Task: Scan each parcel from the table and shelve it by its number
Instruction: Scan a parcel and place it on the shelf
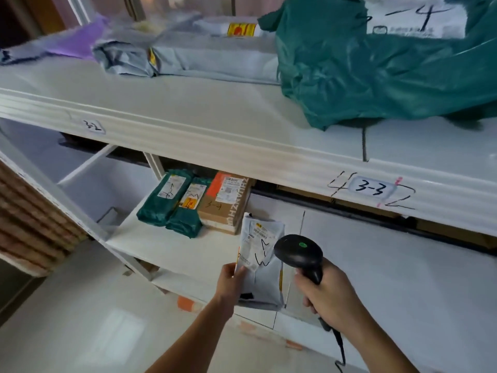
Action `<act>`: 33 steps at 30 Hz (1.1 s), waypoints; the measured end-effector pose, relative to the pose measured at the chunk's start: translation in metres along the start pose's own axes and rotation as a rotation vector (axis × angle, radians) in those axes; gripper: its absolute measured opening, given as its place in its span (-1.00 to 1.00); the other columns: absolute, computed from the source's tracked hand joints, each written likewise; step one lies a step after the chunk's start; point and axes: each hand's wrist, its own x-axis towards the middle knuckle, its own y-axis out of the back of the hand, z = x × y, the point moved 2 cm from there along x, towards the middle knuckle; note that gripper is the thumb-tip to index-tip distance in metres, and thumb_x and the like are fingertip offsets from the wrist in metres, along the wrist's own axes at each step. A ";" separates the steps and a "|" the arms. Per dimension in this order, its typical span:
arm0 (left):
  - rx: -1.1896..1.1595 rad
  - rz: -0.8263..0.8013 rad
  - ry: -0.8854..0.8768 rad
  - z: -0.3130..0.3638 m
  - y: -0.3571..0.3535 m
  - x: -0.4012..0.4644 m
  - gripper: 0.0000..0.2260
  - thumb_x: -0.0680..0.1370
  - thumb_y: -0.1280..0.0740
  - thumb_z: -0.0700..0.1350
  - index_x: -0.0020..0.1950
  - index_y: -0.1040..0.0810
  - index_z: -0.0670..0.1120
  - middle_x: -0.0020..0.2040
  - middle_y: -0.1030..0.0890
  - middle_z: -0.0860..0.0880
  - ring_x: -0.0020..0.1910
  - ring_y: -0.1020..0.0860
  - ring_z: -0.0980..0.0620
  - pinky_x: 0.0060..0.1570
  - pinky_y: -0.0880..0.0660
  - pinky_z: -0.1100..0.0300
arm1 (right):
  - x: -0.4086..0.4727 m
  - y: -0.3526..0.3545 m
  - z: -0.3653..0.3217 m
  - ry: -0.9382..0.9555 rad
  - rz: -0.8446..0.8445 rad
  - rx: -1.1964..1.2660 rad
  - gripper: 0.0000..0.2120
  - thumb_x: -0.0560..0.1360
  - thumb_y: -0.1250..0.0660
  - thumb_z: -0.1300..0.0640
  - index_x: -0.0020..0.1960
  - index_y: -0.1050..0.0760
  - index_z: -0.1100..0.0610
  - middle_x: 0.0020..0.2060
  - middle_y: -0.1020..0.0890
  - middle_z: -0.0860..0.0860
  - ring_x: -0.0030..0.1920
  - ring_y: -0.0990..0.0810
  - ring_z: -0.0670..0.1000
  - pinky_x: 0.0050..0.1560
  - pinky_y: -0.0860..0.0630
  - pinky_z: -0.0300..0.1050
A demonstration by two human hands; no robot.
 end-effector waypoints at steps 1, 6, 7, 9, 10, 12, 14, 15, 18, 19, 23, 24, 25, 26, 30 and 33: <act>0.031 -0.011 0.003 0.000 0.003 0.010 -0.79 0.66 -0.36 -0.09 0.23 -0.52 -0.16 0.12 -0.65 -0.20 0.04 -0.63 -0.14 -0.04 -0.62 0.01 | 0.003 -0.003 -0.002 -0.017 0.011 -0.006 -0.92 0.53 -0.34 0.13 -0.12 -0.49 0.11 -0.39 -0.62 0.12 -0.49 -0.56 -0.10 -0.34 -0.54 -0.08; 0.152 -0.102 -0.016 0.002 0.013 0.049 -0.89 0.64 -0.33 -0.12 0.02 -0.59 -0.14 -0.04 -0.67 -0.18 -0.11 -0.62 -0.09 -0.20 -0.60 0.08 | 0.013 -0.031 -0.006 -0.108 0.107 0.004 -0.92 0.50 -0.33 0.10 -0.13 -0.47 0.09 -0.36 -0.63 0.08 -0.44 -0.60 -0.04 -0.32 -0.55 -0.05; 0.162 -0.104 -0.014 0.005 0.015 0.054 -0.88 0.66 -0.32 -0.15 -0.06 -0.58 -0.12 -0.08 -0.66 -0.16 -0.12 -0.61 -0.10 -0.14 -0.58 0.05 | 0.015 -0.038 -0.007 -0.117 0.125 0.015 -0.92 0.50 -0.33 0.12 -0.13 -0.47 0.10 -0.36 -0.62 0.07 -0.45 -0.60 -0.04 -0.33 -0.55 -0.06; 0.169 -0.121 -0.017 0.006 0.019 0.068 -0.80 0.67 -0.29 -0.17 -0.15 -0.57 -0.12 -0.15 -0.63 -0.16 -0.14 -0.59 -0.11 -0.12 -0.55 0.01 | 0.016 -0.050 -0.005 -0.139 0.151 0.038 -0.93 0.50 -0.34 0.14 -0.12 -0.47 0.11 -0.37 -0.60 0.05 -0.50 -0.56 -0.11 -0.41 -0.48 -0.20; 0.158 -0.129 -0.010 0.005 0.022 0.076 -0.79 0.67 -0.28 -0.17 -0.15 -0.57 -0.14 -0.16 -0.63 -0.18 -0.13 -0.59 -0.12 -0.15 -0.55 0.01 | 0.016 -0.056 -0.004 -0.154 0.162 0.048 -0.93 0.50 -0.34 0.14 -0.11 -0.47 0.11 -0.37 -0.59 0.04 -0.51 -0.56 -0.13 -0.44 -0.45 -0.25; 0.170 -0.120 0.009 0.004 0.028 0.091 -0.81 0.69 -0.26 -0.17 -0.05 -0.58 -0.22 -0.11 -0.66 -0.27 -0.13 -0.62 -0.18 -0.25 -0.61 0.03 | 0.015 -0.066 -0.001 -0.173 0.185 0.068 -0.93 0.50 -0.35 0.15 -0.10 -0.46 0.12 -0.35 -0.59 0.02 -0.48 -0.60 -0.11 -0.44 -0.45 -0.28; 0.195 -0.124 0.023 0.000 0.032 0.108 -0.82 0.69 -0.27 -0.18 0.01 -0.59 -0.26 -0.08 -0.67 -0.30 -0.12 -0.67 -0.24 -0.25 -0.69 -0.06 | 0.015 -0.074 0.002 -0.188 0.202 0.091 -0.93 0.50 -0.35 0.16 -0.09 -0.46 0.14 -0.33 -0.59 0.04 -0.44 -0.63 -0.07 -0.41 -0.48 -0.23; 0.206 -0.127 0.016 -0.001 0.033 0.116 -0.82 0.68 -0.28 -0.18 -0.01 -0.58 -0.27 -0.12 -0.66 -0.27 -0.15 -0.66 -0.22 -0.26 -0.69 -0.09 | 0.015 -0.077 0.003 -0.199 0.210 0.098 -0.93 0.50 -0.34 0.16 -0.09 -0.46 0.14 -0.32 -0.60 0.05 -0.43 -0.64 -0.06 -0.41 -0.48 -0.22; 0.324 -0.078 -0.011 -0.008 0.034 0.134 -0.78 0.68 -0.29 -0.12 -0.02 -0.53 -0.28 -0.21 -0.58 -0.16 -0.29 -0.52 -0.06 -0.30 -0.51 0.09 | 0.015 -0.083 0.008 -0.231 0.236 0.119 -0.94 0.49 -0.35 0.16 -0.07 -0.48 0.12 -0.27 -0.63 0.08 -0.42 -0.65 -0.05 -0.40 -0.49 -0.22; 0.356 -0.051 -0.002 -0.011 0.036 0.139 -0.75 0.68 -0.29 -0.09 0.03 -0.54 -0.29 -0.21 -0.55 -0.16 -0.31 -0.47 -0.03 -0.32 -0.42 0.16 | 0.015 -0.085 0.010 -0.238 0.245 0.124 -0.94 0.49 -0.35 0.15 -0.07 -0.48 0.11 -0.26 -0.63 0.09 -0.42 -0.65 -0.05 -0.39 -0.49 -0.22; 0.446 -0.017 0.008 -0.013 0.039 0.145 -0.60 0.66 -0.29 -0.04 0.23 -0.50 -0.40 -0.29 -0.42 -0.03 -0.35 -0.38 0.01 -0.42 -0.27 0.18 | 0.015 -0.092 0.012 -0.261 0.273 0.143 -0.93 0.49 -0.36 0.16 -0.07 -0.48 0.14 -0.23 -0.63 0.14 -0.41 -0.63 -0.06 -0.40 -0.48 -0.28; 0.475 -0.030 -0.011 -0.011 0.038 0.144 -0.57 0.63 -0.30 0.00 0.25 -0.51 -0.38 -0.25 -0.47 -0.04 -0.31 -0.43 -0.02 -0.38 -0.35 0.16 | 0.015 -0.093 0.012 -0.265 0.273 0.144 -0.92 0.49 -0.36 0.16 -0.07 -0.48 0.15 -0.22 -0.63 0.14 -0.39 -0.64 -0.04 -0.40 -0.48 -0.28; 0.509 -0.041 -0.043 -0.008 0.038 0.138 -0.54 0.59 -0.32 0.05 0.26 -0.52 -0.32 -0.14 -0.55 -0.07 -0.21 -0.51 -0.07 -0.28 -0.46 0.12 | 0.014 -0.094 0.011 -0.272 0.272 0.141 -0.92 0.49 -0.36 0.16 -0.07 -0.48 0.15 -0.23 -0.62 0.13 -0.38 -0.64 -0.03 -0.38 -0.49 -0.26; 0.591 -0.040 -0.108 -0.006 0.039 0.132 -0.54 0.57 -0.35 0.10 0.29 -0.52 -0.24 0.04 -0.59 -0.10 -0.03 -0.57 -0.12 -0.09 -0.54 0.05 | 0.014 -0.095 0.010 -0.279 0.271 0.140 -0.92 0.49 -0.35 0.15 -0.07 -0.48 0.14 -0.24 -0.62 0.11 -0.38 -0.65 -0.03 -0.37 -0.50 -0.23; 1.054 -0.142 -0.725 -0.004 0.052 0.103 -0.73 0.61 -0.40 0.05 0.29 -0.56 0.04 0.28 -0.52 0.04 0.23 -0.51 -0.04 0.19 -0.49 0.10 | 0.011 -0.101 -0.001 -0.283 0.257 0.142 -0.92 0.48 -0.34 0.16 -0.08 -0.46 0.13 -0.27 -0.59 0.07 -0.35 -0.67 0.03 -0.37 -0.51 -0.20; 1.240 -0.337 -0.999 -0.017 0.057 0.091 -0.75 0.42 -0.57 0.02 0.07 -0.65 0.16 0.19 -0.63 0.10 0.11 -0.63 0.01 0.01 -0.59 0.15 | 0.011 -0.104 -0.007 -0.268 0.242 0.128 -0.92 0.48 -0.33 0.16 -0.07 -0.45 0.13 -0.26 -0.59 0.05 -0.32 -0.68 0.05 -0.38 -0.50 -0.21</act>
